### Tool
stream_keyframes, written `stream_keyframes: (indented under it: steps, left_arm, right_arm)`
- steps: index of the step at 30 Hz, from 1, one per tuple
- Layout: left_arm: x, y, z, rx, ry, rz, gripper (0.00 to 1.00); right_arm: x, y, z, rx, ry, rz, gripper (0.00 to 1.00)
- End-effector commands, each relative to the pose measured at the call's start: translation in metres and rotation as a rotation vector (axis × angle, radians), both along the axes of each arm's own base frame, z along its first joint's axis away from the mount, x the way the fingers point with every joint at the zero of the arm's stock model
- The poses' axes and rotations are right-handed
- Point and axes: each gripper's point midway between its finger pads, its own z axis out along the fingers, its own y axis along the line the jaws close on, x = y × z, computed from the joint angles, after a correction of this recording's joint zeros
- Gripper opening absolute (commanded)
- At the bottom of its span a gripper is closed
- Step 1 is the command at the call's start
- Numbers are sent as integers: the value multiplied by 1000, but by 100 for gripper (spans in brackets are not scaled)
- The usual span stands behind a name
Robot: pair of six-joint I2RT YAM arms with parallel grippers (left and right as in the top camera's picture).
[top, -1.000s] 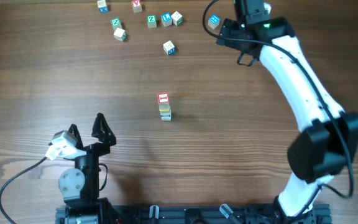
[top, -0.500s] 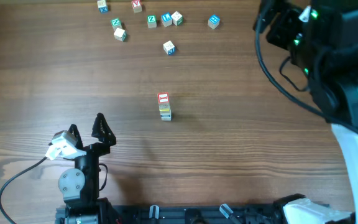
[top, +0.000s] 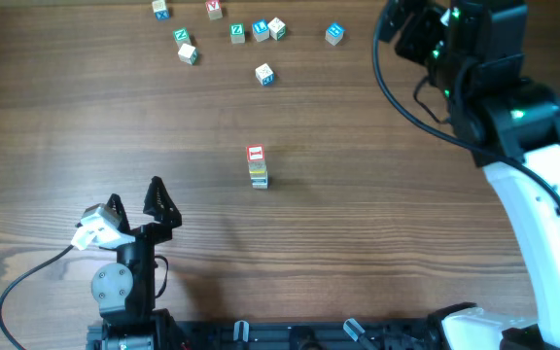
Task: Form a tower
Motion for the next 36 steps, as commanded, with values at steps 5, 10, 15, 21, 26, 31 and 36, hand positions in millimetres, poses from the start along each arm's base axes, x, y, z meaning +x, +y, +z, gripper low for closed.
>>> stream_keyframes:
  steps: [5, 10, 15, 21, 26, 31, 36]
  left_arm:
    - [0, 0, -1, 9, -1, 0, 100]
    - [0, 0, -1, 9, -1, 0, 100]
    - [0, 0, -1, 9, -1, 0, 100]
    - [0, 0, -1, 9, -1, 0, 100]
    - [0, 0, -1, 9, 0, 0, 100]
    - [0, 0, -1, 9, -1, 0, 100]
    - [0, 0, -1, 9, 0, 0, 100]
  right_arm:
    - [17, 3, 92, 110, -386, -12, 100]
    - [1, -1, 122, 137, -473, -12, 100]
    - [-29, -10, 147, 160, -549, -13, 100]
    - [-70, -23, 75, 135, -468, -12, 100]
    - [-114, -36, 29, 130, -453, -12, 100]
    - [-150, -47, 13, 154, -529, -13, 99]
    - [-173, -54, -4, 177, -604, -13, 100]
